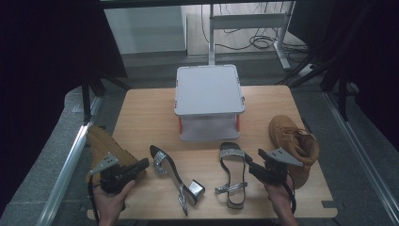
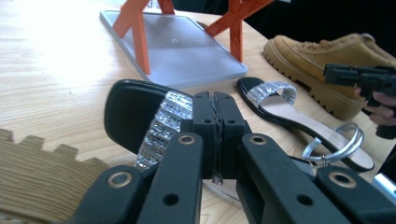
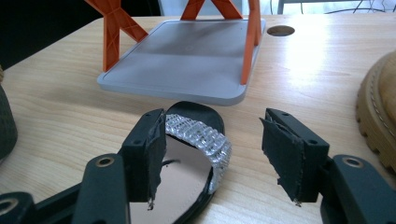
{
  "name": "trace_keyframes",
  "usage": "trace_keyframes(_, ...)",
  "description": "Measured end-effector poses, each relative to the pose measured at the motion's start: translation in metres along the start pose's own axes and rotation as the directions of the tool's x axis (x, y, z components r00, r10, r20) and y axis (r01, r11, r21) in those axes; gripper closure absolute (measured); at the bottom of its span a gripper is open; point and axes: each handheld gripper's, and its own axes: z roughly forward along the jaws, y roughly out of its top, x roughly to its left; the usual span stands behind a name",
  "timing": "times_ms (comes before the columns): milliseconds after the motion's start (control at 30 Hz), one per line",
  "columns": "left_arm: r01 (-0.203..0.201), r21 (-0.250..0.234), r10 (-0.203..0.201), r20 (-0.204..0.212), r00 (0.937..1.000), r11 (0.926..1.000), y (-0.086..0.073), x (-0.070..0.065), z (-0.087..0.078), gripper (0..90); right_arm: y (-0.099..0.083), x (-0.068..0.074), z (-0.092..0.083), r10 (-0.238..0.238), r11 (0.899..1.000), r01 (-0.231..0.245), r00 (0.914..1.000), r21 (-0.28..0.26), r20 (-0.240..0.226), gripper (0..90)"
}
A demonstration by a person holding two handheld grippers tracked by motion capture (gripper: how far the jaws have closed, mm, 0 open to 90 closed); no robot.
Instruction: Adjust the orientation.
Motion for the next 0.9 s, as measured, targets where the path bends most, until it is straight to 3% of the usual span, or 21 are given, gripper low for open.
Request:
trace_keyframes(133, -0.001, 0.036, 0.001, 0.002, 1.0000, 0.9993, -0.006, 0.001, 0.008, 89.3, 0.001, 0.000, 0.003, -0.007, 1.000, 0.007, 0.9997, -0.003, 0.024, 39.0)
trace_keyframes(267, -0.016, 0.069, 0.014, 0.031, 0.9994, 0.9975, -0.013, -0.008, 0.009, 89.5, 0.001, -0.001, 0.003, 0.001, 1.000, -0.001, 1.0000, 0.000, 0.005, 39.1)
trace_keyframes(367, -0.026, 0.112, 0.023, 0.025, 0.9994, 0.9934, -0.021, -0.012, 0.009, 89.6, 0.008, -0.001, 0.000, -0.012, 1.000, 0.012, 0.9999, -0.023, 0.003, 39.0)
trace_keyframes(433, -0.021, 0.146, 0.020, 0.012, 0.9997, 0.9890, -0.027, -0.013, 0.012, 89.6, 0.011, -0.002, 0.000, -0.013, 0.999, 0.013, 0.9999, -0.033, 0.000, 38.9)
trace_keyframes(600, -0.096, 0.235, 0.103, -0.017, 0.9946, 0.9673, -0.046, -0.030, 0.026, 89.6, 0.008, -0.002, 0.001, -0.017, 1.000, 0.017, 0.9998, -0.021, 0.011, 38.8)
trace_keyframes(767, -0.080, 0.256, 0.083, -0.001, 0.9966, 0.9633, -0.054, -0.033, 0.036, 89.7, 0.007, -0.003, 0.001, -0.006, 1.000, 0.006, 0.9999, -0.021, 0.010, 38.7)
trace_keyframes(833, -0.075, 0.260, 0.077, 0.002, 0.9970, 0.9627, -0.054, -0.033, 0.038, 89.8, 0.007, -0.003, 0.001, 0.051, 0.999, -0.052, 0.9974, -0.010, -0.050, 38.8)
trace_keyframes(900, -0.069, 0.268, 0.071, 0.003, 0.9975, 0.9609, -0.055, -0.032, 0.040, 89.8, 0.007, -0.003, 0.001, 0.055, 0.998, -0.056, 0.9972, -0.013, -0.051, 38.8)
